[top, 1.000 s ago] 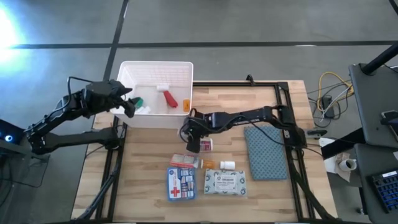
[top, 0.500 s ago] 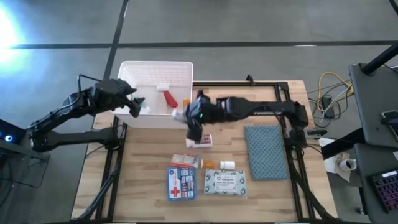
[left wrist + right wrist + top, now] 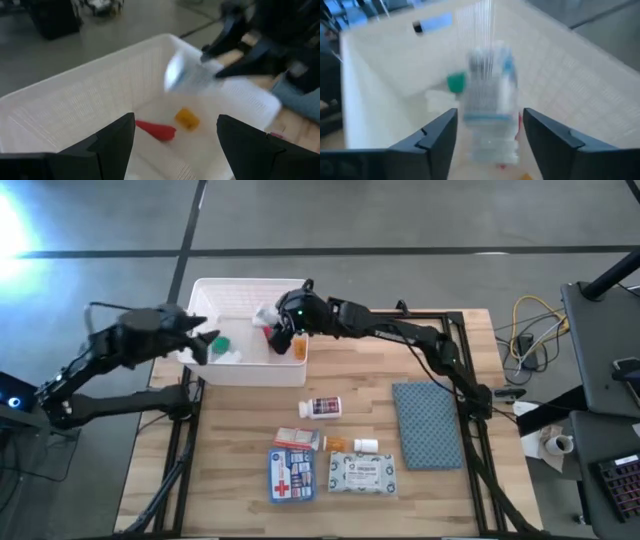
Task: Pick & place medical supplies in basket/bin
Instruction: Put the white blue pill bottle into the white bin, then put the white purple pill bottle into the white bin
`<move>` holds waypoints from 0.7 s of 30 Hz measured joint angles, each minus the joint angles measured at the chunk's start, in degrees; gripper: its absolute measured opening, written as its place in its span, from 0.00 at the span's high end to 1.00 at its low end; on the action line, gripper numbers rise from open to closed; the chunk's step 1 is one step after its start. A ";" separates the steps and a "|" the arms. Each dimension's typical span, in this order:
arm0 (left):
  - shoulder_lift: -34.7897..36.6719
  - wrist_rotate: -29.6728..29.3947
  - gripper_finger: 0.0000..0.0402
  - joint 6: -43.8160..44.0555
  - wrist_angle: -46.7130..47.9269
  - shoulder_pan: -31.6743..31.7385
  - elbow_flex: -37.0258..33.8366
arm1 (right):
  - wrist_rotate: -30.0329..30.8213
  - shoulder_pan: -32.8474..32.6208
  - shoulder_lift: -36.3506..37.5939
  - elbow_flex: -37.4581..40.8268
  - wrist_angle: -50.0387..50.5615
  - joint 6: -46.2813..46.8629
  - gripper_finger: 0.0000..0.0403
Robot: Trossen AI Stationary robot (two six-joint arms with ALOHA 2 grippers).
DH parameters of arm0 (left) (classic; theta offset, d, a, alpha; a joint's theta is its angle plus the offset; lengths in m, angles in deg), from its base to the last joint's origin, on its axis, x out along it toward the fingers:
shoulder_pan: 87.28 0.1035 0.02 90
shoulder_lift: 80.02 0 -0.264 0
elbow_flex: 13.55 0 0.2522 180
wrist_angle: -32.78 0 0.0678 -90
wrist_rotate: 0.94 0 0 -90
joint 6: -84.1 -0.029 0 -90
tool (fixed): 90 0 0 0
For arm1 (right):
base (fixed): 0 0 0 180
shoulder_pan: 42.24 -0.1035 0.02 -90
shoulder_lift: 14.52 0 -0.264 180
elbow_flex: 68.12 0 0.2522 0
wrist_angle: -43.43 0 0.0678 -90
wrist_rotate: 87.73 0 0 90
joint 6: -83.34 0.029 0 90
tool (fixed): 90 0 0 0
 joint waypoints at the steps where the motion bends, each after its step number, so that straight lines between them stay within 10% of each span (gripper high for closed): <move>1: 0.68 0.00 0.35 0.01 0.00 0.00 -0.02 | 0.00 -0.03 0.00 0.50 0.25 -0.05 0.44; 12: 3.25 -0.26 0.35 0.02 0.14 0.00 -1.20 | 0.57 -1.27 3.00 0.41 3.04 -7.98 0.24; 21: 0.35 -0.28 0.35 0.02 -0.05 0.00 -1.38 | 0.42 -4.75 7.59 0.41 29.22 -6.39 0.23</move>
